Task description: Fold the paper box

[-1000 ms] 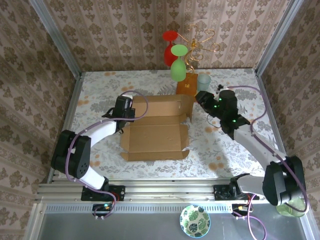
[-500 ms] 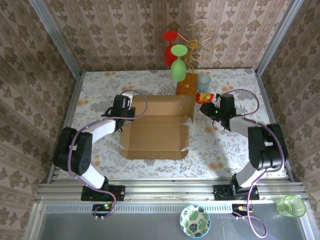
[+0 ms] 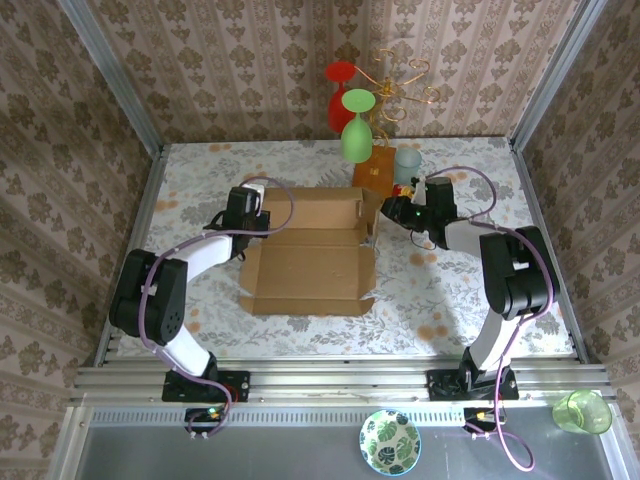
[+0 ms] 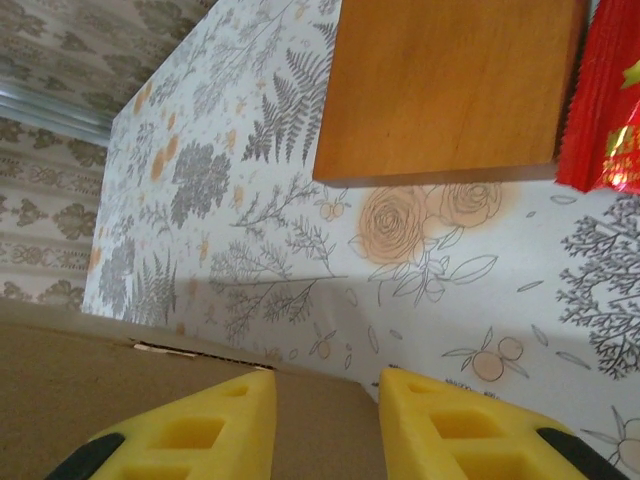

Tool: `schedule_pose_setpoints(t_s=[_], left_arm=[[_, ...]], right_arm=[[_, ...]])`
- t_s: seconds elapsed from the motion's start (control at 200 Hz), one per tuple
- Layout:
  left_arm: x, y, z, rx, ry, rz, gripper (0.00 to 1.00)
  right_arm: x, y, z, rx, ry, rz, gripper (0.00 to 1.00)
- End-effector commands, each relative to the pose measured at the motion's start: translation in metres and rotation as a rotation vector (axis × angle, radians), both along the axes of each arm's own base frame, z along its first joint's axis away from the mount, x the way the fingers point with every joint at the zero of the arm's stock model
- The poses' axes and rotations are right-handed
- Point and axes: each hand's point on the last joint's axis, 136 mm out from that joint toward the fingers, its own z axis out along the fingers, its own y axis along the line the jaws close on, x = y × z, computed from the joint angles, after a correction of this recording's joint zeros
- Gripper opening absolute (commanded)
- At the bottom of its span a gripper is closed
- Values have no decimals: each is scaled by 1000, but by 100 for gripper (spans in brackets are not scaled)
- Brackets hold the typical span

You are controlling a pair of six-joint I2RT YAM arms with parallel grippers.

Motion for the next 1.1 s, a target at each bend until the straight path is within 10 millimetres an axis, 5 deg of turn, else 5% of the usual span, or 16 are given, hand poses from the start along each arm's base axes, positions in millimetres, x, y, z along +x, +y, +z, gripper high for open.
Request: schedule_pose_setpoints(t_s=[0.0,0.565,0.885,1.09], left_arm=[[3,2,-2,-9,14,27,0],[3,0,-1,-29,31,43,0],[10,-13,41,-118,22,36,0],[2,-13,43,-129,36,29,0]], right_arm=[[-17,14,10,10,-46,98,32],[-24,31,38,-69,-81,166,30],[-12,27,70,-32,-79,169,30],[-17,30,84,-8,-69,198,29]])
